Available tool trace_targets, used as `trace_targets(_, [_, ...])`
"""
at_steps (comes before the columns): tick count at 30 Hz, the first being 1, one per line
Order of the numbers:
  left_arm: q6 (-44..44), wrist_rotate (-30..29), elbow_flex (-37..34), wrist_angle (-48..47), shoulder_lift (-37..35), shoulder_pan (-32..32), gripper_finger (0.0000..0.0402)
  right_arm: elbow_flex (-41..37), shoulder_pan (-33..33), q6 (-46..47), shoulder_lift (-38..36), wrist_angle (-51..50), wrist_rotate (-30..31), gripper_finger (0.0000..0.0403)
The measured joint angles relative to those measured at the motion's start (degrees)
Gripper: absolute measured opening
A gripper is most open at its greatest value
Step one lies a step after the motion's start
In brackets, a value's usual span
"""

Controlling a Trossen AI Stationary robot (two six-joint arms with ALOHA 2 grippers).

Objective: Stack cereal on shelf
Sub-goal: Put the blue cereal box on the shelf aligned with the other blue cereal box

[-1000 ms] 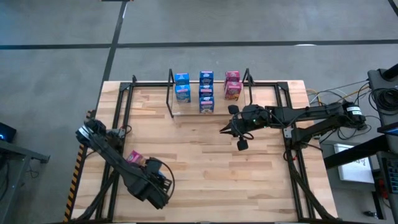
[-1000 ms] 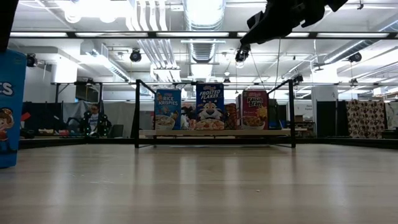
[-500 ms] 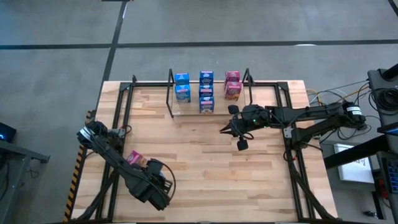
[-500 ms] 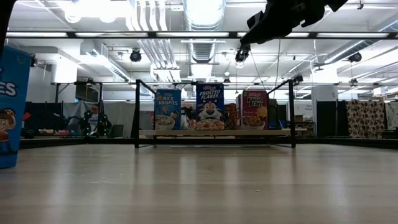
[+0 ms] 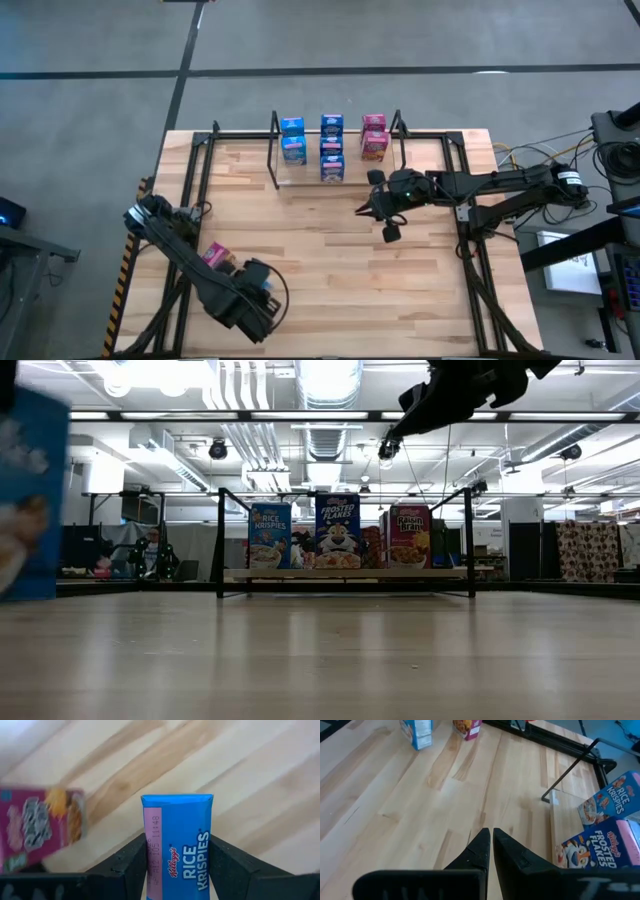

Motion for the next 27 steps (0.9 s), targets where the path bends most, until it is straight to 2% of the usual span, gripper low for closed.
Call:
trace_targets(5, [10.0, -8.3, 4.7, 0.6, 0.0, 0.4, 0.0168, 0.0, 0.0, 0.5, 0.0, -2.2, 0.0, 0.0013])
trace_targets(9, [23.5, -13.9, 9.2, 0.7, 0.1, 2.5, 0.0168, 0.0, 0.0, 0.7, -0.1, -4.6, -0.3, 0.0013])
trace_targets(15, [49.5, -16.3, 14.0, 0.8, 0.1, 9.1, 0.0167, -0.4, 0.4, 1.5, -0.1, -5.6, -0.8, 0.0013])
trace_targets(21, [74.7, -16.9, 16.4, 0.6, 0.1, 18.4, 0.0167, -1.1, 1.3, 2.1, -0.7, -7.7, -2.1, 0.0013])
trace_targets(27, [94.2, -16.9, 16.4, 0.2, 0.1, 29.0, 0.0167, -3.1, 2.9, 2.8, -3.9, -8.3, -2.2, 0.0013])
